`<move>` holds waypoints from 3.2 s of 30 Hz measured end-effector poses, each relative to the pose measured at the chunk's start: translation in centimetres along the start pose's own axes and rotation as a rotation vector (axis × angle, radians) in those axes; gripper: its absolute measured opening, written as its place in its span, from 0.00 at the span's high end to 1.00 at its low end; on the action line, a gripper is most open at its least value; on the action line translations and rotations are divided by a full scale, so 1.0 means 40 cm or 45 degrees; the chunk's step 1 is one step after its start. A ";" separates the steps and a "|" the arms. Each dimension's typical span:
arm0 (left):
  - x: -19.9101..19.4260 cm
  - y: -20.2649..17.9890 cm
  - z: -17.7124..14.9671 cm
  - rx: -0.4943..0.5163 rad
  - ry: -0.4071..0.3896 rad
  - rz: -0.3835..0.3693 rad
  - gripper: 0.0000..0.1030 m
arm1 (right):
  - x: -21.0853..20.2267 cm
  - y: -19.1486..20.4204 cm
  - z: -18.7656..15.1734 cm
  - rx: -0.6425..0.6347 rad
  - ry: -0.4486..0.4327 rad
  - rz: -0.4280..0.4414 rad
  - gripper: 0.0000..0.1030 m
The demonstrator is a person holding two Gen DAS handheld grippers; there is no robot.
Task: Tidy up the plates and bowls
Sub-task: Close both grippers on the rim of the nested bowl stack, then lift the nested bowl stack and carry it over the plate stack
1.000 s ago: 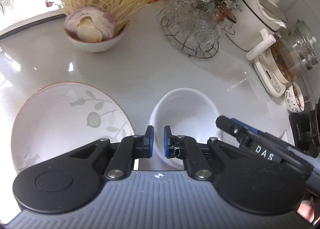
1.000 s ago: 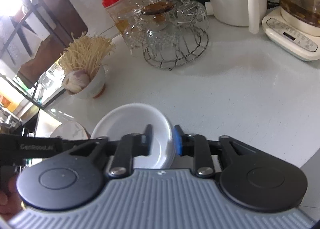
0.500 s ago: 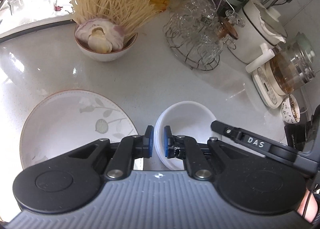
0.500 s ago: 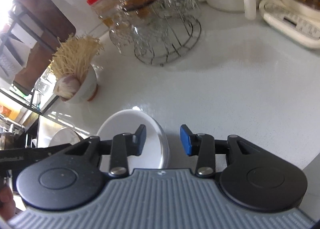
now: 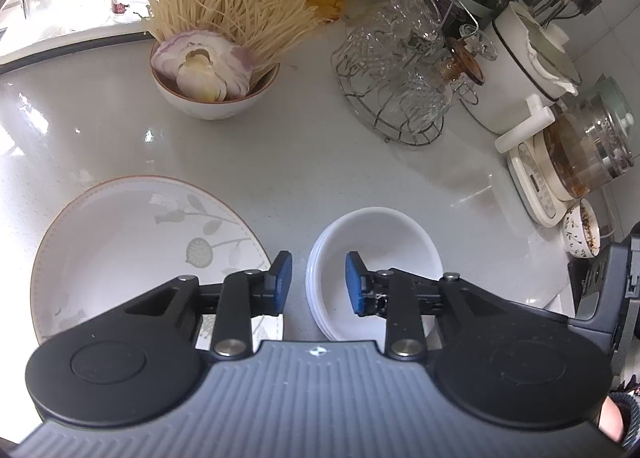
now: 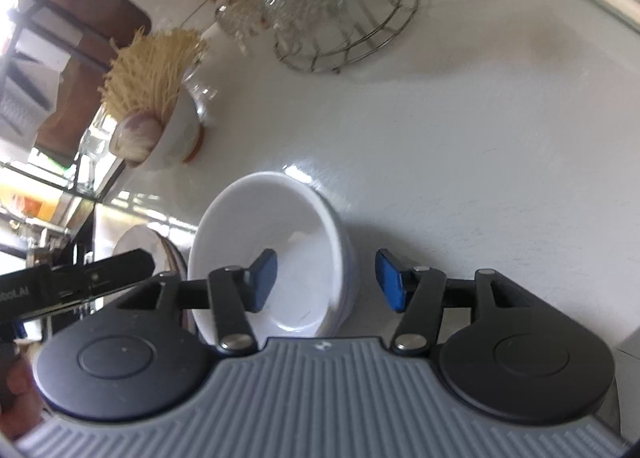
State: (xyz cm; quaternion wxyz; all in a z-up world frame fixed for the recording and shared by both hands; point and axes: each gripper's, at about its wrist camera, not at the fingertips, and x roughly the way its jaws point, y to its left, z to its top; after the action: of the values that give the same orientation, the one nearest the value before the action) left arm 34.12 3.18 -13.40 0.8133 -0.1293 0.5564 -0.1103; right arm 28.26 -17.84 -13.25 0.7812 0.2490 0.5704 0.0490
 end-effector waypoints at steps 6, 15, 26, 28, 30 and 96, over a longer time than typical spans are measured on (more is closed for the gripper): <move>0.012 0.002 -0.004 -0.004 0.020 0.001 0.66 | 0.026 0.003 -0.003 -0.020 0.045 -0.023 0.69; 0.043 -0.021 -0.010 0.021 0.034 -0.001 0.60 | -0.002 -0.038 -0.008 0.016 0.035 -0.028 0.86; 0.098 -0.092 -0.021 0.102 0.093 -0.054 0.53 | -0.043 -0.105 -0.011 0.110 -0.005 -0.071 0.86; 0.112 -0.099 -0.024 0.110 0.110 -0.049 0.53 | -0.048 -0.109 -0.012 0.107 -0.009 -0.072 0.86; 0.124 -0.103 -0.029 0.112 0.128 -0.045 0.53 | -0.047 -0.109 -0.015 0.111 -0.009 -0.073 0.86; -0.169 0.073 -0.046 -0.151 -0.089 -0.035 0.83 | -0.170 0.206 -0.014 -0.207 -0.098 0.108 0.83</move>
State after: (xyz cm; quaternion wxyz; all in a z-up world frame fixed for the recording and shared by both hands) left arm 30.08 7.95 -9.07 0.8215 -0.1888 0.5315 -0.0837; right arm 27.12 -12.91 -3.81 0.8173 0.2105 0.5231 0.1185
